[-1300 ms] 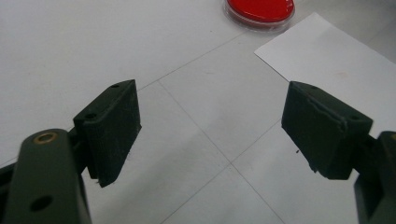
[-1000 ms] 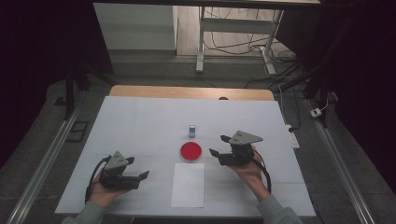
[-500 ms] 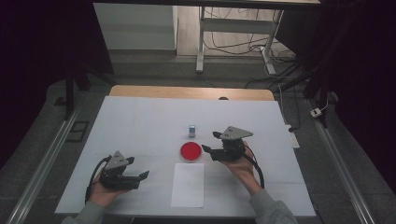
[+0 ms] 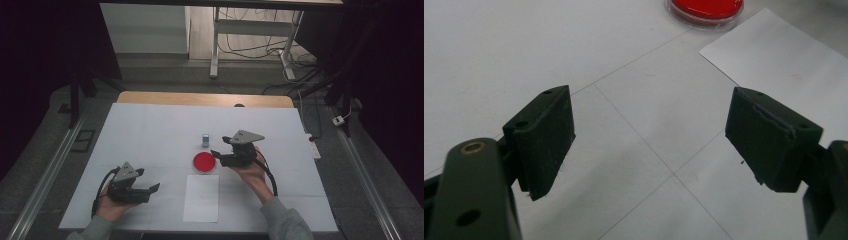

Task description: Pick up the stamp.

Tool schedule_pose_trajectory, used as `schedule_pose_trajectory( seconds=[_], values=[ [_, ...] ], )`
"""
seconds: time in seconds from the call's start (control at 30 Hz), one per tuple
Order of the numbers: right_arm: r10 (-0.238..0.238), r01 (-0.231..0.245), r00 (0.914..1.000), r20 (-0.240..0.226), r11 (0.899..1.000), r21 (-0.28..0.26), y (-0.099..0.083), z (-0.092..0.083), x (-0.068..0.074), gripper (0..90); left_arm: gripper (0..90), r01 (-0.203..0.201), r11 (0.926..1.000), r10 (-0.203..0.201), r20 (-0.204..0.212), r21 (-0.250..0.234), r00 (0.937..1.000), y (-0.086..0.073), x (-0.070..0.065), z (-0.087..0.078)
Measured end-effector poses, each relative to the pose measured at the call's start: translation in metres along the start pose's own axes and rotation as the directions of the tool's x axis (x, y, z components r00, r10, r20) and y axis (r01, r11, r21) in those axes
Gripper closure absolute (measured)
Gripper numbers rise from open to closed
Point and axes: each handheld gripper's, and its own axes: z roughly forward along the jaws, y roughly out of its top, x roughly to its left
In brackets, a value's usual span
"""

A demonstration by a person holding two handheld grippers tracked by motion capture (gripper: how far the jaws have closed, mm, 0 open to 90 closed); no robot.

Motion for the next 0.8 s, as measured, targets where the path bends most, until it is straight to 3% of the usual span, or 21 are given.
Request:
schedule_pose_trajectory(
  seconds=[0.47,0.8],
  values=[
    [0.023,-0.023,0.9997,-0.007,0.999,0.023,0.002,0.026,-0.006,33.5,19.8,-0.006,1.0000,0.006,0.001,0.005,1.0000,0.000,0.000,0.001],
    [0.011,-0.013,0.9997,0.020,0.998,0.063,0.009,0.047,-0.015,34.8,19.8,-0.003,1.0000,0.003,0.012,-0.001,0.9999,0.001,0.001,0.001]
  ],
)
